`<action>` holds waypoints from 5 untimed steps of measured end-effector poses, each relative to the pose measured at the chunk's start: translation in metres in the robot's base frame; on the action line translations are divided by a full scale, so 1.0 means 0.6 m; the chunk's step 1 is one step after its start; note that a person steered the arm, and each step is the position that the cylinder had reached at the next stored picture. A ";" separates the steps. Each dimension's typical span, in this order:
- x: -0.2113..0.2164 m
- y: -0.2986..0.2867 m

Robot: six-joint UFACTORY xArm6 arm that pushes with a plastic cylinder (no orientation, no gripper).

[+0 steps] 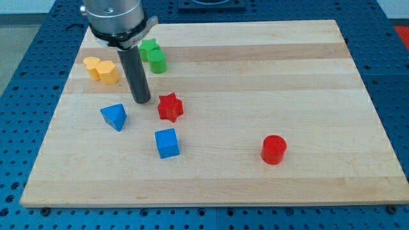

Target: Place the red star towards the top of the blue cube

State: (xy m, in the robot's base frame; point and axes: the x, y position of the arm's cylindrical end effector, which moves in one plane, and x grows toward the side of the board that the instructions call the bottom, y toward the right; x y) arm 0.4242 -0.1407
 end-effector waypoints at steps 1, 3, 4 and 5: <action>0.001 0.052; -0.018 0.203; -0.003 0.099; 0.034 0.006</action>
State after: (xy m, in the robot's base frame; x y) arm 0.4446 -0.1370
